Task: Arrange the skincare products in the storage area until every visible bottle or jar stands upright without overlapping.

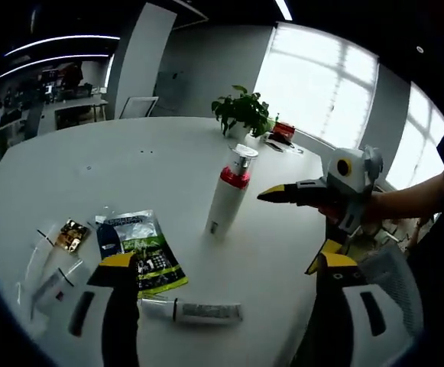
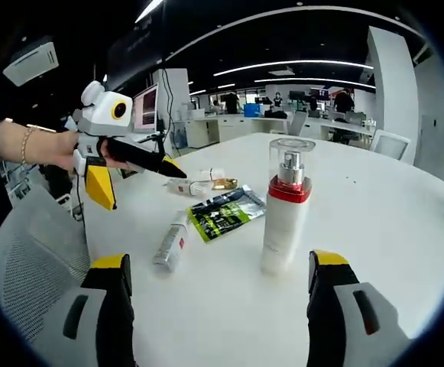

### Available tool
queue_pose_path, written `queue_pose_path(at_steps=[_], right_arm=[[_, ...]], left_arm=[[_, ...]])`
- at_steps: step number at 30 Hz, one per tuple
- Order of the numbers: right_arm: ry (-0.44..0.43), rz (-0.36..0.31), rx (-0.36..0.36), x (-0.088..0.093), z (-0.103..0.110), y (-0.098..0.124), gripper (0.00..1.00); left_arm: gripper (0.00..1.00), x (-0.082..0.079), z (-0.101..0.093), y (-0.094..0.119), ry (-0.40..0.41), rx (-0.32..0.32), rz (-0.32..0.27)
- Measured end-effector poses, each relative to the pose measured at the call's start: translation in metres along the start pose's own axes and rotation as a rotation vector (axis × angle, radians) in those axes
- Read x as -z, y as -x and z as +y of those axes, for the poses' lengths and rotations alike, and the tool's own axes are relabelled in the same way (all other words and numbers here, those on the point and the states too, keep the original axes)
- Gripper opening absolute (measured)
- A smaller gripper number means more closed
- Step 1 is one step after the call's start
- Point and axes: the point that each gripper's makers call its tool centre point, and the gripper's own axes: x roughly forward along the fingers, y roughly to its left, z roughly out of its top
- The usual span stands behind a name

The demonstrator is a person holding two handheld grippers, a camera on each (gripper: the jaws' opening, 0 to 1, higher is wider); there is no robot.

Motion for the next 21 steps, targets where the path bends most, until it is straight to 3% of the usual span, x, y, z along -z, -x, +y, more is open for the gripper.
queue_pose_path(at_steps=[4,9,21], right_arm=[[-0.025,0.008,0.013,0.0,0.003,0.004,0.99],[-0.045,-0.029,0.041,-0.005,0.01,0.013,0.99],[-0.1,0.002,0.061,0.012,0.028,0.02,0.95]], left_arm=[[0.97,0.007,0.0,0.013,0.026,-0.016,-0.014],[0.98,0.017,-0.002,0.033,0.048,-0.048,-0.032],[0.99,0.046,0.003,0.075,0.128,-0.14,-0.058]])
